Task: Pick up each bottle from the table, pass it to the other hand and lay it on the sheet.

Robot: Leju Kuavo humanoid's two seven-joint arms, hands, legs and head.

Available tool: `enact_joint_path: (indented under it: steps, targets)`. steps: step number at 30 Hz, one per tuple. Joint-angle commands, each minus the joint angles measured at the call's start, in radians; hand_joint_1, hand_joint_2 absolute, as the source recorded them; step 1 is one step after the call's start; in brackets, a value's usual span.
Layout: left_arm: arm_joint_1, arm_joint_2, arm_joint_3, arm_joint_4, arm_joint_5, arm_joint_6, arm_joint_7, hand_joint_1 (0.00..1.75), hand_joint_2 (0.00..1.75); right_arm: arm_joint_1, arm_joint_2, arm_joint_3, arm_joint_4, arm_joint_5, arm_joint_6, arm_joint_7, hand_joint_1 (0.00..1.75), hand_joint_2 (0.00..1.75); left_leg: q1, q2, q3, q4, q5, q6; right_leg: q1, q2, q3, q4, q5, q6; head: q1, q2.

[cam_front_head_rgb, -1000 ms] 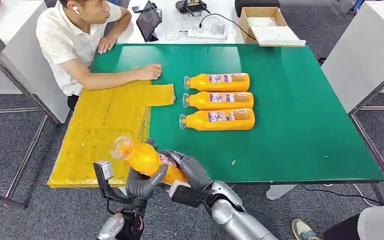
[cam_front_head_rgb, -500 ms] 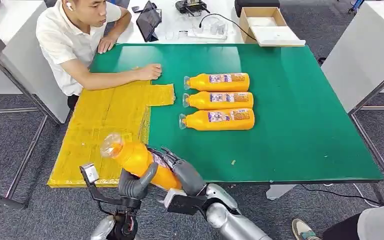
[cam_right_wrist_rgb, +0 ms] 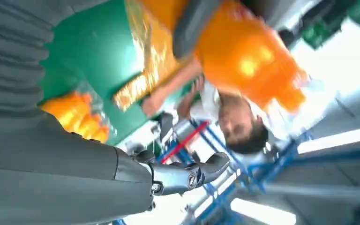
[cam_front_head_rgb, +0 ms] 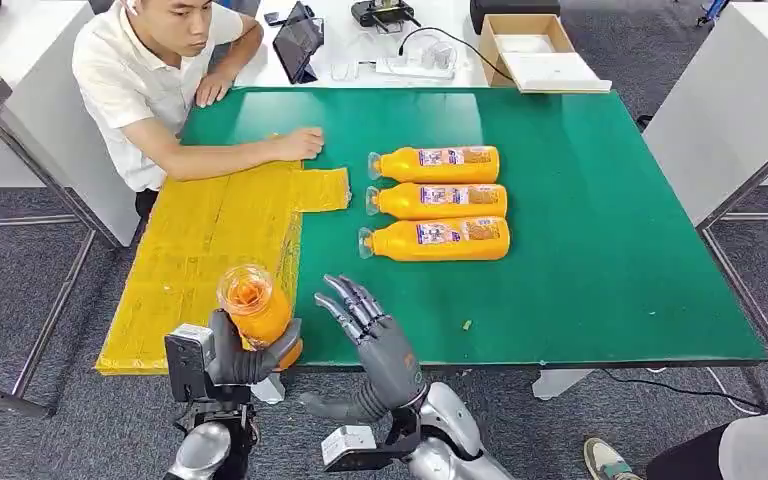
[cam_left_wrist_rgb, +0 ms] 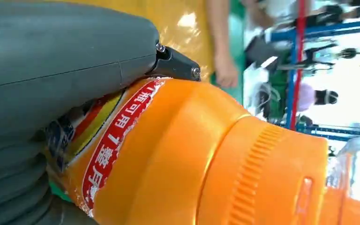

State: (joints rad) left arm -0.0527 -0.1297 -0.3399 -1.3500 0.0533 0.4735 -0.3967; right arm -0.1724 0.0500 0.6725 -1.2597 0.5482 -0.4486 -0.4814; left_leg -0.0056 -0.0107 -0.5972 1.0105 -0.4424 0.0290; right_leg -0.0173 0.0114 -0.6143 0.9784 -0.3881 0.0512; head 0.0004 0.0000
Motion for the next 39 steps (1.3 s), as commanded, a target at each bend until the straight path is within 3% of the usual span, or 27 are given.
enact_joint_path:
  steps: [1, 2, 8, 9, 11, 17, 22, 25, 31, 35, 39]
  targets:
    - [-0.057, 0.040, 0.066, 0.080, -0.290, 0.148, 0.009, 1.75, 1.75, 0.014, -0.005, -0.059, -0.043, 0.015, -0.006, -0.003, 0.00, 0.00, 0.001, 0.001, 0.004, -0.001, -0.001, -0.002, 0.001, -0.001, 0.004, -0.001, -0.001, -0.002, 0.000, 0.000]
    - [-0.082, 0.041, 0.061, 0.106, -0.414, 0.213, 0.020, 1.75, 1.75, 0.011, 0.002, -0.059, -0.038, 0.018, -0.005, -0.008, 0.00, 0.00, 0.001, 0.000, 0.003, -0.001, 0.000, -0.002, 0.001, -0.001, 0.003, -0.001, -0.001, -0.002, 0.000, 0.000]
    - [-0.176, -0.003, 0.152, 0.194, -0.839, 0.225, 0.094, 1.75, 1.75, -0.002, 0.019, -0.059, -0.022, 0.017, 0.007, -0.024, 0.00, 0.00, 0.001, -0.002, 0.003, 0.000, 0.000, -0.002, 0.002, -0.003, 0.004, 0.000, -0.001, -0.002, 0.000, 0.000]
    - [-0.221, 0.003, 0.156, 0.263, -1.020, 0.225, 0.189, 1.75, 1.75, -0.006, 0.023, -0.060, -0.018, 0.016, 0.010, -0.031, 0.00, 0.00, 0.001, -0.001, 0.002, 0.000, 0.000, -0.002, 0.001, -0.002, 0.003, 0.000, -0.001, -0.002, 0.000, 0.000]
    - [-0.302, 0.027, 0.123, 0.385, -1.085, 0.207, 0.254, 1.75, 1.75, -0.006, 0.028, -0.061, -0.021, 0.012, 0.018, -0.037, 0.00, 0.00, 0.001, -0.001, 0.003, -0.001, 0.001, -0.002, 0.001, -0.002, 0.003, 0.000, 0.000, -0.002, 0.000, 0.000]
    - [-0.367, 0.039, 0.107, 0.479, -1.077, 0.169, 0.278, 1.75, 1.75, 0.001, 0.030, -0.059, -0.031, 0.008, 0.027, -0.043, 0.00, 0.00, 0.000, 0.001, 0.002, -0.001, 0.001, -0.001, 0.001, 0.000, 0.002, 0.000, 0.000, -0.001, 0.000, 0.000]
    - [-0.532, 0.077, 0.084, 0.727, -1.154, 0.051, 0.422, 1.75, 1.75, 0.015, 0.046, -0.068, -0.045, -0.017, 0.043, -0.062, 0.00, 0.00, 0.001, -0.003, 0.002, 0.000, 0.001, -0.001, 0.001, -0.003, 0.003, 0.000, 0.000, -0.002, 0.000, 0.000]
    - [-0.541, 0.076, 0.087, 0.744, -1.151, 0.057, 0.414, 1.75, 1.75, 0.014, 0.046, -0.068, -0.045, -0.017, 0.044, -0.062, 0.00, 0.00, 0.002, -0.001, 0.003, 0.000, 0.001, -0.002, 0.002, -0.002, 0.004, 0.001, -0.001, -0.002, 0.000, 0.000]
    - [-0.632, 0.083, 0.020, 0.908, -1.310, -0.069, 0.600, 1.75, 1.75, 0.036, 0.056, -0.088, -0.057, -0.031, 0.044, -0.067, 0.00, 0.00, 0.001, -0.001, 0.002, 0.000, 0.001, -0.001, 0.001, -0.001, 0.002, 0.001, 0.000, -0.001, 0.000, 0.000]
    - [-0.632, 0.080, 0.020, 0.911, -1.313, -0.068, 0.605, 1.75, 1.75, 0.038, 0.056, -0.088, -0.057, -0.030, 0.044, -0.067, 0.00, 0.00, 0.002, -0.001, 0.003, 0.000, 0.000, -0.002, 0.002, -0.002, 0.004, 0.000, -0.001, -0.002, 0.000, 0.000]
    - [-0.633, 0.053, 0.014, 0.960, -1.337, -0.166, 0.627, 1.75, 1.75, 0.055, 0.061, -0.103, -0.049, -0.036, 0.047, -0.069, 0.00, 0.00, 0.001, -0.001, 0.004, 0.000, 0.000, -0.002, 0.001, -0.002, 0.005, 0.000, -0.001, -0.002, 0.000, 0.000]
